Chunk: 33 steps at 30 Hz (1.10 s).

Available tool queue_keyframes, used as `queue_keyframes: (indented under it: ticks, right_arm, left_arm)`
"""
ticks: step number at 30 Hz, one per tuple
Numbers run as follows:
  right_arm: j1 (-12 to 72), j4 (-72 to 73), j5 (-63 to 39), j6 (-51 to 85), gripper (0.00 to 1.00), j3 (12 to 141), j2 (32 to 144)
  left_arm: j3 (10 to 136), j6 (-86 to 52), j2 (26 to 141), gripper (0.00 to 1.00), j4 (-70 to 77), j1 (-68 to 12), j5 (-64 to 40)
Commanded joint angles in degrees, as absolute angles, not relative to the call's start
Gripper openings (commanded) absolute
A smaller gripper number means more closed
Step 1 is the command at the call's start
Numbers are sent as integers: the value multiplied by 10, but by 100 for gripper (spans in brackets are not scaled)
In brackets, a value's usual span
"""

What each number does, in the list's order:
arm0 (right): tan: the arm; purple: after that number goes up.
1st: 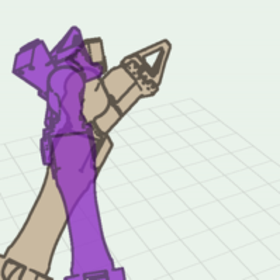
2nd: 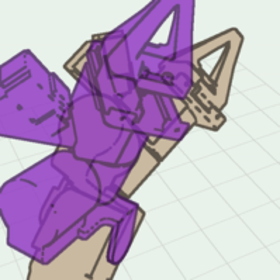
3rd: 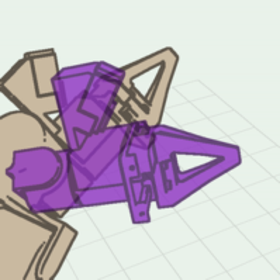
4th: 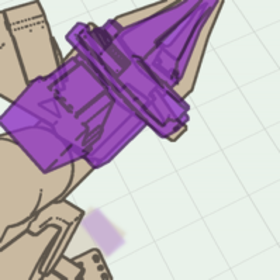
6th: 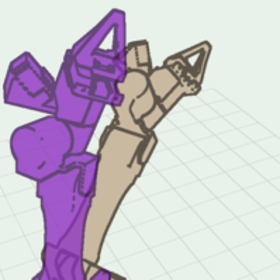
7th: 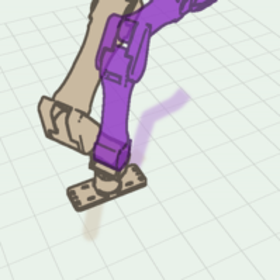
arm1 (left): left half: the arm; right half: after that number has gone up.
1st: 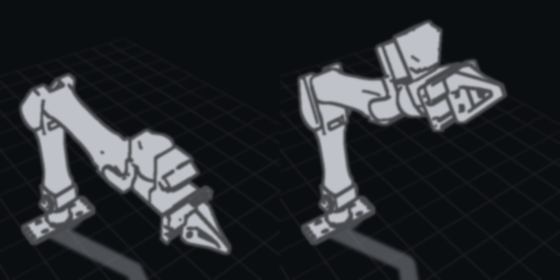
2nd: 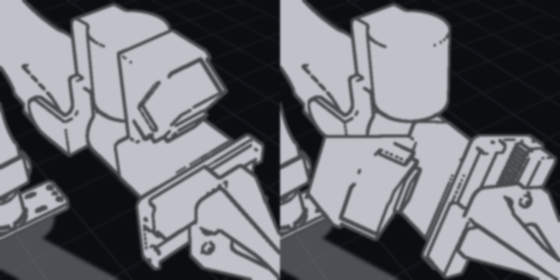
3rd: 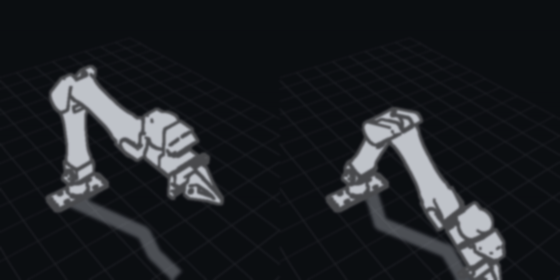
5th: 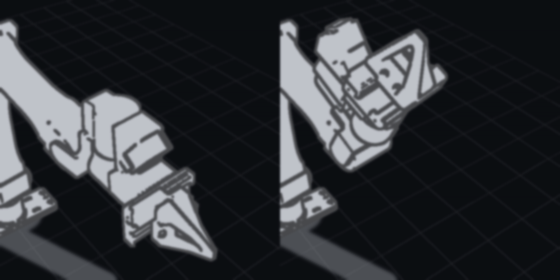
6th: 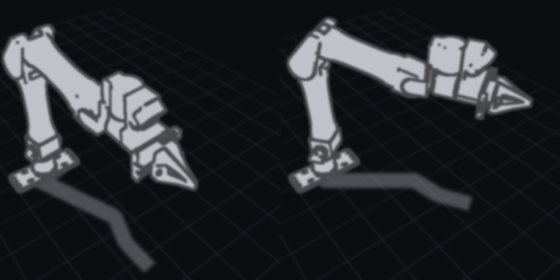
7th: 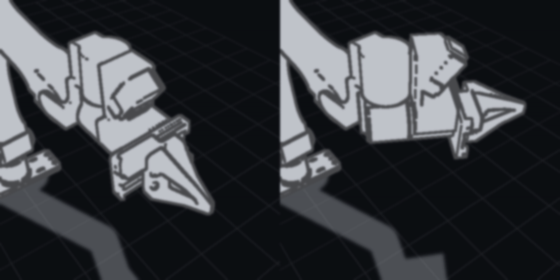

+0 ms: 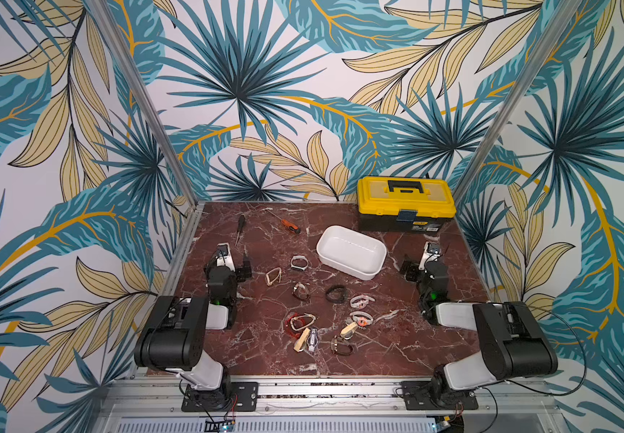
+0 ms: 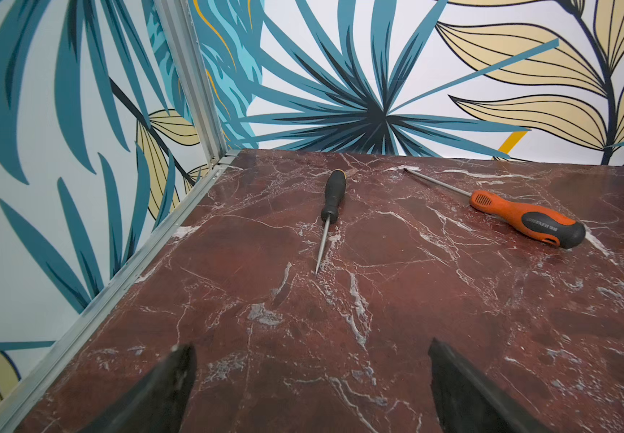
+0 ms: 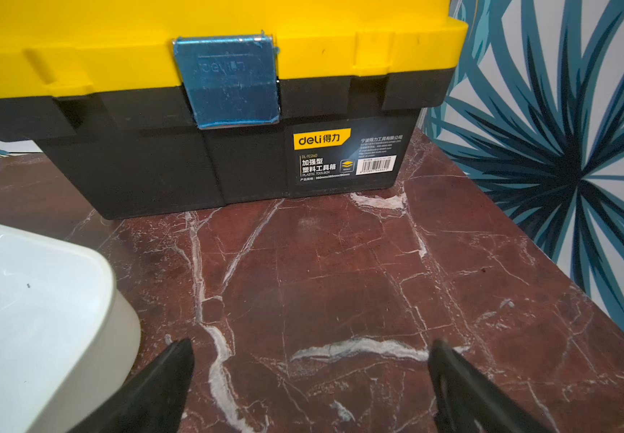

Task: Put the watch into the storage box
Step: Pick up the watch at the center of the board.

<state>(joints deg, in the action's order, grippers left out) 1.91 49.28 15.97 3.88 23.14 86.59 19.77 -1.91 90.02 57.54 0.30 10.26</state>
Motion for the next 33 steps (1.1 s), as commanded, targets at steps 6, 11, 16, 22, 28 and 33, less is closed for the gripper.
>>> queue_keyframes:
  ticks: [6, 11, 16, 22, 28, 33]
  right_arm:
    - [18, 500, 156, 43, 100, 223, 858]
    - [18, 500, 156, 43, 100, 224, 858]
    - [18, 502, 156, 43, 100, 222, 857]
    - [25, 167, 177, 109, 100, 319, 654]
    - [38, -151, -57, 281, 99, 418, 532]
    - [157, -263, -155, 395, 96, 407, 468]
  left_arm:
    - [207, -17, 901, 100, 574, 1, 103]
    - [207, -16, 900, 100, 574, 2, 103]
    - [207, -18, 899, 100, 572, 6, 94]
    - [253, 10, 726, 100, 372, -88, 262]
    - [406, -245, 508, 100, -114, -130, 188]
    - [488, -360, 477, 100, -357, -193, 27]
